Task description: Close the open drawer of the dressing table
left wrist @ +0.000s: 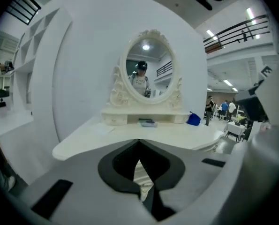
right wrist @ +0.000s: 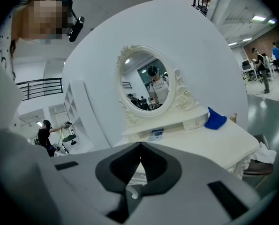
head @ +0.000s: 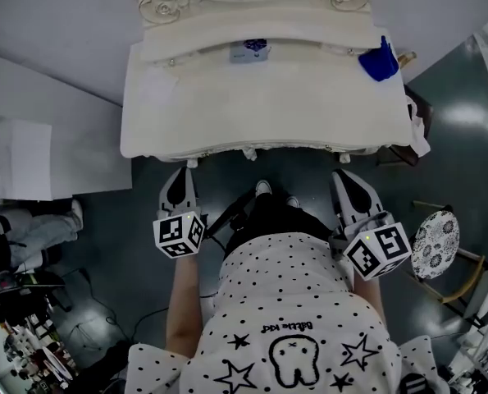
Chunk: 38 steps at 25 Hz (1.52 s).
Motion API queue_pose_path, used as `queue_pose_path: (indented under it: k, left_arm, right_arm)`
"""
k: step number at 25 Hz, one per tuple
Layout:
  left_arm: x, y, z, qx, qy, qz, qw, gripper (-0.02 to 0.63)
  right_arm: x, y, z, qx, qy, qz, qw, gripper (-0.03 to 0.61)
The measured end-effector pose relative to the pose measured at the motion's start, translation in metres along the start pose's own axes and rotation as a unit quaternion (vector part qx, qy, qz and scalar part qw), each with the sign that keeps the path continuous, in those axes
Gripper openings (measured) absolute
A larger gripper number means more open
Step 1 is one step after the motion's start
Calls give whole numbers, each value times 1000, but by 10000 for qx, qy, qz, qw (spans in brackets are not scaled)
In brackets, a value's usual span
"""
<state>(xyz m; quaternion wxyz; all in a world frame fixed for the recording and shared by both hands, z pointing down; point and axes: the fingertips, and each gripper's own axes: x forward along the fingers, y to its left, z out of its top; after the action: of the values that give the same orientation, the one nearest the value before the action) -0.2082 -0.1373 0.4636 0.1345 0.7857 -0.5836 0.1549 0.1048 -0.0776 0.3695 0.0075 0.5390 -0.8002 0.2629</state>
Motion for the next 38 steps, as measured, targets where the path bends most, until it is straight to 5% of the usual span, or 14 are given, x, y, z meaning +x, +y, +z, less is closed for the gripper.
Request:
queue_pose_path:
  k: [4,15,25,38]
  left_arm:
    - [-29,-32,51,407,-654,-123,9970,12]
    - [-112,-102,125,10,-1915,-540,9800,12]
    - [-127,-159,117,-629,-2015,-1103,9712,12]
    - [-126,-166,117,-712,-1995,-1147,9706,12]
  right_arm:
    - [-16,1,-5,-64,23,161,9998,9]
    - [-54,1,2,-175,-217,276,9992,9]
    - [-65,10,-3,-189,-238,437,9986,9]
    - [-59,17,-6,-199,-152,640,9976,9]
